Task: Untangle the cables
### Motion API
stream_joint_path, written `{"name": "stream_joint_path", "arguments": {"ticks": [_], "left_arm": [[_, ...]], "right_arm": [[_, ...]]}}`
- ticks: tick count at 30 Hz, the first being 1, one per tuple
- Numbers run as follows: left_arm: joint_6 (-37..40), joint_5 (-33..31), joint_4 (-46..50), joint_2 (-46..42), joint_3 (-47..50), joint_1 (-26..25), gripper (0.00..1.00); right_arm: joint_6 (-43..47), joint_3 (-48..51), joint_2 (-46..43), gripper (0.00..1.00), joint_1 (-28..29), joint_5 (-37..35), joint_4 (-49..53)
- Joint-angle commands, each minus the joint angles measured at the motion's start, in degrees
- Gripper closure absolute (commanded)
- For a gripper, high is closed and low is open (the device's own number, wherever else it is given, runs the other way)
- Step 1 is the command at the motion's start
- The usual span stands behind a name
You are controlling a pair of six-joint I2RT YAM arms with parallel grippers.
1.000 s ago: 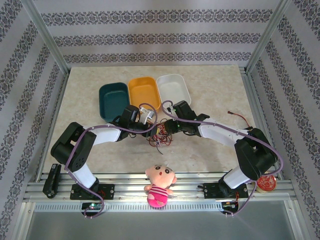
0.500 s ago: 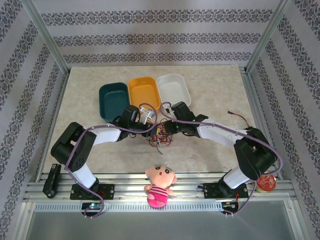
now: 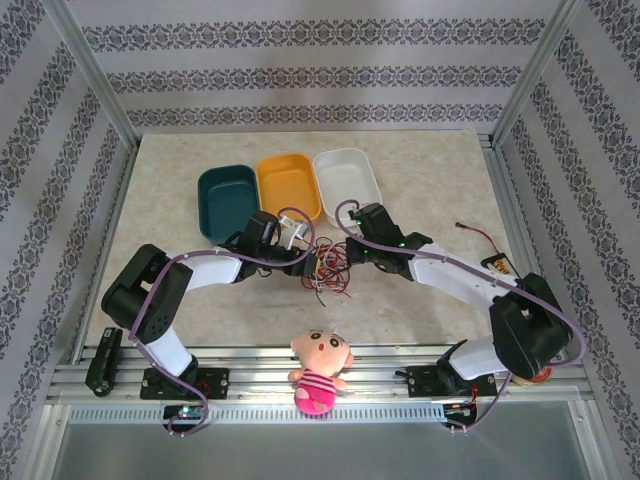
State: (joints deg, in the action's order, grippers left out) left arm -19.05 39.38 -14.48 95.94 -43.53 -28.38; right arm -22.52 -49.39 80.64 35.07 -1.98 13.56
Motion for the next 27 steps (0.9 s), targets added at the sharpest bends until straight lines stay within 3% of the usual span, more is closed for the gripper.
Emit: {"name": "stream_joint_path", "arguments": {"ticks": [1,5,13,16,21,27], "left_arm": [[0.87,-1.21,2.16,-1.85,0.44,0.69,0.59],[0.05,-1.65,1.92,-3.05,0.89,0.65,0.64],[-1.52,-4.16,1.58,-8.01,2.26,0.57,0.85],[-1.21,-4.09,2.2,-8.65,2.16,0.59,0.91],[-0.9,-3.39,2.98,-8.5,1.95,0.61,0.92],[0.78,-1.04,-0.46,-10.2,3.32,0.61,1.0]], "right_arm": [[-2.88,1.55,-2.99,1.0,-0.62,-1.3,0.93],[-3.76,1.6,-4.0,1.0,-0.62,-0.01,1.9],[-5.35,3.14,-3.52,1.0,-0.57,2.18,2.08],[-5.53,3.07,-3.04,0.87,-0.36,2.99,1.89],[-6.03,1.94,-3.34,0.72,0.58,4.42,2.28],[-5.92,0.41,-5.07,0.66,1.36,7.89,1.0]]}}
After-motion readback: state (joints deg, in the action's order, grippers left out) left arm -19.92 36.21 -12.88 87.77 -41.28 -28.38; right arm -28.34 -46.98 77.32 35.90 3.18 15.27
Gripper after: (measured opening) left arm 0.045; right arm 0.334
